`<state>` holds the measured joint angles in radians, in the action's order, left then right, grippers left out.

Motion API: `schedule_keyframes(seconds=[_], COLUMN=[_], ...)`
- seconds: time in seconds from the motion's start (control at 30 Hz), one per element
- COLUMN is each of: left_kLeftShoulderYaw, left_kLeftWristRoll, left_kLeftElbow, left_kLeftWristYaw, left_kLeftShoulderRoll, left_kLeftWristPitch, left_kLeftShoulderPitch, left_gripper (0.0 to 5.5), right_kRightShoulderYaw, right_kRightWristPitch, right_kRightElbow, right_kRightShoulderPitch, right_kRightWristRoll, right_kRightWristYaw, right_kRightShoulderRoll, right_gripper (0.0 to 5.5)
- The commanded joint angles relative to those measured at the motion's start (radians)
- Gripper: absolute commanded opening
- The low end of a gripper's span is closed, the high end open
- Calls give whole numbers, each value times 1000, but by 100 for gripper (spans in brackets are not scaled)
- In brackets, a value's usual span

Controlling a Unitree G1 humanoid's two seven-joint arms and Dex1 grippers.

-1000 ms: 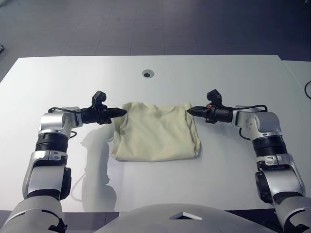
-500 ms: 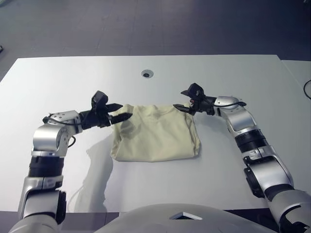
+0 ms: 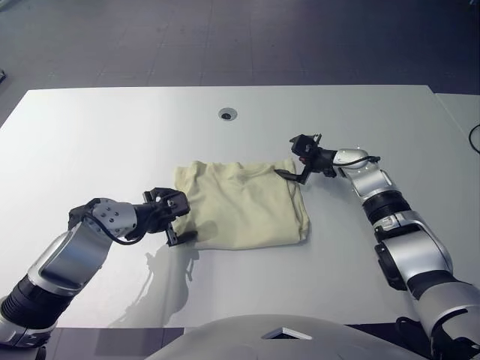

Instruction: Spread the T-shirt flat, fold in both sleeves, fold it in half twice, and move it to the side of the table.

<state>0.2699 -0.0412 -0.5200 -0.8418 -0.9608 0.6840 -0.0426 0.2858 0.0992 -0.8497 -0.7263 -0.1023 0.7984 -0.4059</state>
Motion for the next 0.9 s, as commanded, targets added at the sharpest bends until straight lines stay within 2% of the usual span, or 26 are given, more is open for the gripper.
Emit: schedule_keyframes(seconds=[0.03,0.2,0.37,0.53,0.7,0.8,0.9], left_kLeftShoulderYaw=[58,139,240,297,340,282,156], left_kLeftWristRoll=[80,218,355,406,542,541,405], left_kLeftElbow=[53,303,655,1034,1366,1441,1276], left_kLeftWristYaw=[-26,-57,-60,4,179,281,268], left_kLeftShoulderRoll=[-61,-70,35,227,334,332,232], left_kLeftWristPitch=[-49,-254,-545,-923,-1232,-1341,-1412], left_kLeftShoulderPitch=[8,-121,-355,-606,-848,-926,-830], left_gripper=[540,540,540,540,540,540,540], right_kRightShoulderYaw=[38,102,135,146,111,33,-72], right_kRightWristPitch=[9,-29,-200,-390,-532,-572,-571], right_kRightElbow=[12,372,845,1094,1194,1185,1233], right_kRightShoulderPitch=[60,256,408,432,405,359,393], right_kRightWristRoll=[-61,-92,-6,62,80,90,127], right_kRightWristYaw=[24,193,391,394,319,232,195], right_kRightShoulderRoll=[-29,-207,-359,-317,-265,-236,-272], right_gripper=[538,538,538,538,538,538,538])
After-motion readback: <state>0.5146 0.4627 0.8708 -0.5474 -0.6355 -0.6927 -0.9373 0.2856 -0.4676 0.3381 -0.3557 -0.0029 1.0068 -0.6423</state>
